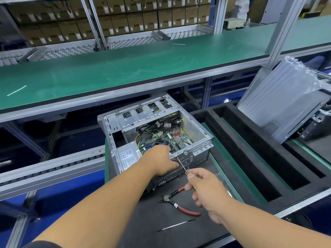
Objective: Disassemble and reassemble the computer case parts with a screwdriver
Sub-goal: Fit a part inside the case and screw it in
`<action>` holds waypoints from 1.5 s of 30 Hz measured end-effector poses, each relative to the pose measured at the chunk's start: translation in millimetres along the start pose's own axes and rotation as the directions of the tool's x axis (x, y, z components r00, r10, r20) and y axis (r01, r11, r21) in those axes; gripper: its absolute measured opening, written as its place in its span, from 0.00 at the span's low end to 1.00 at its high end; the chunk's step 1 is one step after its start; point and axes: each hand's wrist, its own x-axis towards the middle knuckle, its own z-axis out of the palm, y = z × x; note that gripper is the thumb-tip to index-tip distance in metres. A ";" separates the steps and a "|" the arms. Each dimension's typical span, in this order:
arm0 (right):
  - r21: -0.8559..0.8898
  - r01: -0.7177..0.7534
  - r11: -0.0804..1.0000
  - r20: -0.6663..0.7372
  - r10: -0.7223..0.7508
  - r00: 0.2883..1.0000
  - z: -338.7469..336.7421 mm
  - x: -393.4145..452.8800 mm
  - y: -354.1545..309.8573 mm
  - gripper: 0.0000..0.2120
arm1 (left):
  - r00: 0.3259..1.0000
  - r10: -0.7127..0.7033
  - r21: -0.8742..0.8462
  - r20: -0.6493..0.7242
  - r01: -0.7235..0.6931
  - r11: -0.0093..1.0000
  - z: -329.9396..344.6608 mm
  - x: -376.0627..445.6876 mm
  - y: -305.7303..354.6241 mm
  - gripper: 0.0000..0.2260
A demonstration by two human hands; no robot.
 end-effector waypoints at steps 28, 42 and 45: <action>-0.031 -0.086 0.996 -0.025 0.085 0.996 -2.5 -3.1 14.3 0.14 | 0.996 0.085 0.035 0.012 -0.086 0.996 1.8 1.7 -4.7 0.20; -0.099 -0.055 0.994 -0.092 0.046 0.995 -6.4 -0.4 15.6 0.13 | 0.998 0.054 0.052 -0.018 -0.053 0.997 6.1 2.0 -5.4 0.20; -0.116 -0.075 0.990 -0.080 0.066 0.995 -7.9 -0.4 13.8 0.17 | 0.998 0.060 0.054 -0.010 -0.059 0.997 5.5 2.5 -5.8 0.19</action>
